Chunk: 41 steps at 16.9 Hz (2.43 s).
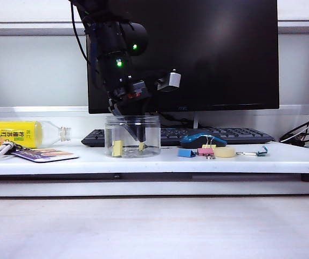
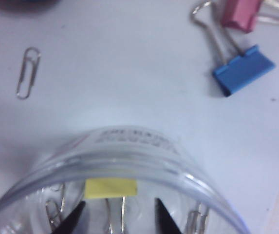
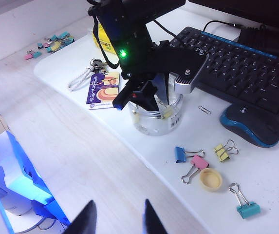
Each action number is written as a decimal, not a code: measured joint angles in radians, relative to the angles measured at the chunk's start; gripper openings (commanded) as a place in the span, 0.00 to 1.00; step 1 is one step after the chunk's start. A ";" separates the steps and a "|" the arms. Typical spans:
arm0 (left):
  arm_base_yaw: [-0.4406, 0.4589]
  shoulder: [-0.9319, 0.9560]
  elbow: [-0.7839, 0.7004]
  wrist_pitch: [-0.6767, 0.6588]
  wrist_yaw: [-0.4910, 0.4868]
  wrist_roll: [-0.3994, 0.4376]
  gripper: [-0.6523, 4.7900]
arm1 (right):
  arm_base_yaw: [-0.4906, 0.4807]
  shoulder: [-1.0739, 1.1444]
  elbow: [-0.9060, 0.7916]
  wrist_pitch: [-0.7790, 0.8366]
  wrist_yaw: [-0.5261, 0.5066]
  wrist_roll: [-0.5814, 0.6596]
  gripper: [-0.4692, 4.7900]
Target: Take the clips out of the round transparent plastic box and place them on the table.
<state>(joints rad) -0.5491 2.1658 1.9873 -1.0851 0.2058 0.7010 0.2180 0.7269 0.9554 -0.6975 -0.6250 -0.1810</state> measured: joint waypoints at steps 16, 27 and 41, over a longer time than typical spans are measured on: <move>0.010 0.031 0.008 0.031 0.044 -0.006 0.50 | 0.000 0.000 -0.001 0.001 0.000 0.000 0.33; 0.008 0.029 0.013 0.035 0.002 -0.026 0.51 | 0.000 0.000 -0.001 0.001 0.000 0.000 0.33; -0.027 0.050 0.061 -0.015 -0.113 -0.156 0.44 | 0.000 0.000 -0.001 0.004 0.000 -0.001 0.33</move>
<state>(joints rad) -0.5758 2.2158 2.0480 -1.1004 0.0929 0.5446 0.2180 0.7269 0.9543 -0.6933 -0.6250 -0.1818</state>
